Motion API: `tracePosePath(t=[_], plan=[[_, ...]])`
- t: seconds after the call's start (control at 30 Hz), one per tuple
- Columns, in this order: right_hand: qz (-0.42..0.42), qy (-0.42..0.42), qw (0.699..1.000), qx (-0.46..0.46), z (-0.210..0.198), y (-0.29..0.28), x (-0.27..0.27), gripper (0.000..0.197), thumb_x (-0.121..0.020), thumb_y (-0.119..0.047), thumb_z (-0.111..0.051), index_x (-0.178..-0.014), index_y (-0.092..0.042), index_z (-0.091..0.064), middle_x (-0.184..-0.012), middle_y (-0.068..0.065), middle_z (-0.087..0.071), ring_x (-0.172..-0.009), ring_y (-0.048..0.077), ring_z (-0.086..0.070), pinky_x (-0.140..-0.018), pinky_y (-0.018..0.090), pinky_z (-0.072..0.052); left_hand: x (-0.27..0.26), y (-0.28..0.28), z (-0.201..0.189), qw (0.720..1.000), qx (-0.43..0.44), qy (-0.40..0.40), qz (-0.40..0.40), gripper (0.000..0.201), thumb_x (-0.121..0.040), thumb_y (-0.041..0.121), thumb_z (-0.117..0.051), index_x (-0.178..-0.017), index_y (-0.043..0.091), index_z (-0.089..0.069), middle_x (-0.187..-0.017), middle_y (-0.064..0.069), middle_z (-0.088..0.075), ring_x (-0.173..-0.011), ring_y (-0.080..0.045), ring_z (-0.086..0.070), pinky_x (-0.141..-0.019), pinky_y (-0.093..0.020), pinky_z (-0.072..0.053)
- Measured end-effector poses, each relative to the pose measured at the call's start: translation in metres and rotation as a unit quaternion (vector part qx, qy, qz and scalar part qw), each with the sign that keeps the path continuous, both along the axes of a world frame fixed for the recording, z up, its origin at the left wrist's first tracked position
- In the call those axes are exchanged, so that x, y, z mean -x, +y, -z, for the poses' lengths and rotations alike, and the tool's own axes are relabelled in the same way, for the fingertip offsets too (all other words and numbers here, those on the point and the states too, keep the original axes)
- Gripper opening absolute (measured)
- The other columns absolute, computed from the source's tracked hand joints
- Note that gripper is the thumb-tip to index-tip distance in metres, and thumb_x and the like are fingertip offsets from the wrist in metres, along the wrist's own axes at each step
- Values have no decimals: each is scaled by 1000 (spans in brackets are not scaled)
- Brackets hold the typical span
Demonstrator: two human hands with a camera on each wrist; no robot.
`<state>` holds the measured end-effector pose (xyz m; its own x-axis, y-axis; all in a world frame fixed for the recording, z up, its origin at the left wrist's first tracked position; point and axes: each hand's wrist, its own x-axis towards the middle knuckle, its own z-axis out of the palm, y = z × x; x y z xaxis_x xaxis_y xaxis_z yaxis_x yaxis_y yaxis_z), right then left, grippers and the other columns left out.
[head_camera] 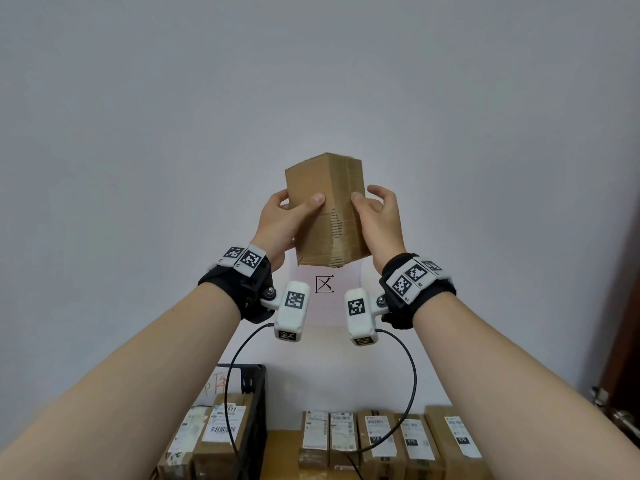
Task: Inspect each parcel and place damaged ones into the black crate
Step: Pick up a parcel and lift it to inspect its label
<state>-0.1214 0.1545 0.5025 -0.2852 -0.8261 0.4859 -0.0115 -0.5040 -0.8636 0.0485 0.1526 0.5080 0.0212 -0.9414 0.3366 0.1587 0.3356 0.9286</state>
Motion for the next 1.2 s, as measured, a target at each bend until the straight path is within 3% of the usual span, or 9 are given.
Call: tracePosePath(t=[0.13, 0.23, 0.37, 0.5, 0.7, 0.77, 0.87, 0.97, 1.2], plan=[[81, 47, 995, 20, 0, -3, 0, 16, -86, -45, -65, -98, -35, -66, -123, -1, -64, -120, 20, -57, -98, 38, -50, -3, -3, 2, 998, 38, 39, -14, 63, -87, 32, -84, -141, 23, -54, -123, 4, -74, -107, -11, -72, -83, -41, -61], [65, 29, 997, 28, -4, 0, 3, 15, -96, -28, -60, -102, -26, -73, -115, 1, -70, -100, 13, -66, -81, 21, -55, -4, -1, 1, 997, 49, 58, -8, 40, -95, 29, -75, -133, 21, -65, -118, 5, -76, -105, -10, -74, -76, -33, -62], [24, -4, 1000, -9, -6, 0, 5, 30, -101, -22, -45, -85, -27, -70, -83, -15, -69, -75, 10, -61, -72, 29, -52, -1, 2, -5, 998, 29, 56, -22, 19, -98, 30, -70, -110, 19, -79, -112, 13, -78, -108, -10, -73, -93, -38, -59], [11, -18, 999, -26, -7, 5, 1, 37, -102, -22, -41, -68, -26, -55, -61, -19, -55, -67, 12, -51, -69, 28, -43, 0, 2, -6, 998, 31, 50, -26, 19, -95, 31, -74, -110, 20, -79, -109, 14, -78, -108, -9, -72, -94, -38, -59], [9, -12, 1000, -27, -6, 8, 4, 35, -104, -22, -40, -71, -25, -55, -63, -18, -56, -62, 8, -51, -66, 26, -43, 0, 4, -5, 998, 25, 55, -18, 19, -95, 33, -75, -110, 22, -78, -113, 11, -78, -110, -10, -71, -97, -42, -58], [11, -16, 1000, -24, -6, 8, 3, 30, -104, -24, -41, -84, -23, -63, -78, -14, -62, -72, 9, -57, -71, 28, -47, 0, 6, -6, 998, 20, 62, -16, 23, -94, 33, -76, -115, 23, -74, -116, 9, -76, -109, -10, -72, -97, -43, -59], [19, -37, 999, -19, -7, 12, 3, 26, -105, -29, -44, -121, -18, -61, -106, -9, -65, -96, 11, -62, -80, 30, -51, 0, 6, -7, 999, 5, 45, -19, 47, -91, 41, -78, -133, 25, -62, -117, 13, -69, -111, -10, -68, -99, -45, -57], [-5, -45, 998, -34, -8, 21, 1, 26, -105, -33, -52, -129, -22, -50, -110, -11, -63, -94, 6, -63, -65, 29, -49, 1, 5, -6, 1000, -11, 15, -7, 77, -87, 54, -77, -151, 26, -45, -115, 14, -64, -114, -12, -63, -100, -50, -54], [-12, -71, 997, -18, -7, 22, -2, 31, -101, -37, -59, -125, -26, -43, -108, -8, -68, -99, 14, -67, -85, 43, -58, 4, 9, -7, 999, 32, 18, 22, 47, -90, 48, -76, -127, 21, -69, -103, 9, -73, -74, -8, -67, -61, -27, -54]])
